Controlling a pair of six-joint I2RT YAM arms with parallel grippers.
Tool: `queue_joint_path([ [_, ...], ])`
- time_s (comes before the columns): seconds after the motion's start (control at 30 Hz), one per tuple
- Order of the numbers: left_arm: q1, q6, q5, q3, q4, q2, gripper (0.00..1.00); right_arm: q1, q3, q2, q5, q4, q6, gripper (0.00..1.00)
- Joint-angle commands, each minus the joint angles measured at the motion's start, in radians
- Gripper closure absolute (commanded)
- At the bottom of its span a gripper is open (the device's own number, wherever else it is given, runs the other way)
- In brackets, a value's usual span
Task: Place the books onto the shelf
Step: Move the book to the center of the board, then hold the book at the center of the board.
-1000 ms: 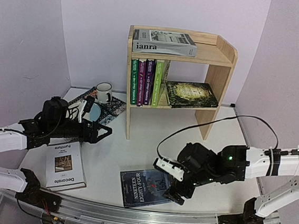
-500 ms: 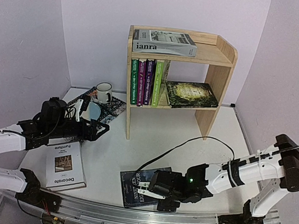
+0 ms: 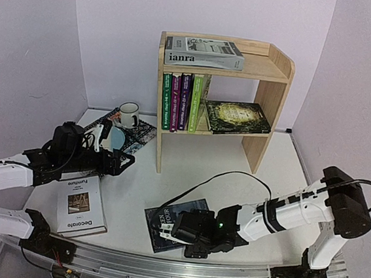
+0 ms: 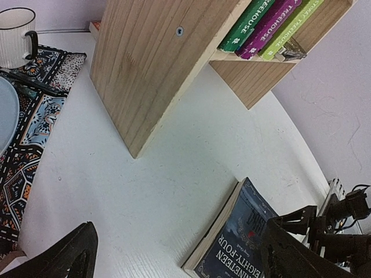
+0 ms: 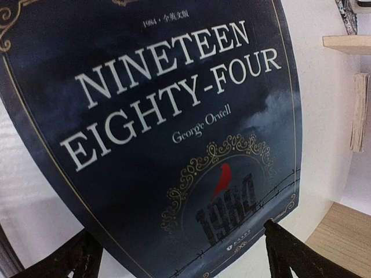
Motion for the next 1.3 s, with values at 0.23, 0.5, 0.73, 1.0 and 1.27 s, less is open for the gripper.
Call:
queue_joint_path([
  [0.23,0.002,-0.033,0.069,0.055,-0.018,0.137,0.04,-0.067,0.039,0.040,0.056,0.222,-0.083,0.02],
  [0.5,0.001,-0.001,0.328,0.094,0.066,0.373,0.21,-0.066,-0.118,-0.116,-0.064,0.295,-0.117,0.02],
  [0.73,-0.001,-0.012,0.404,0.173,0.073,0.569,0.27,-0.057,-0.129,-0.117,-0.095,0.298,-0.122,0.02],
  [1.0,-0.012,-0.016,0.426,0.197,0.067,0.659,0.29,-0.045,-0.087,-0.033,-0.089,0.320,-0.134,0.02],
  [1.27,-0.011,0.001,0.404,0.229,0.026,0.727,0.29,-0.040,-0.075,0.021,-0.018,0.381,-0.175,0.02],
])
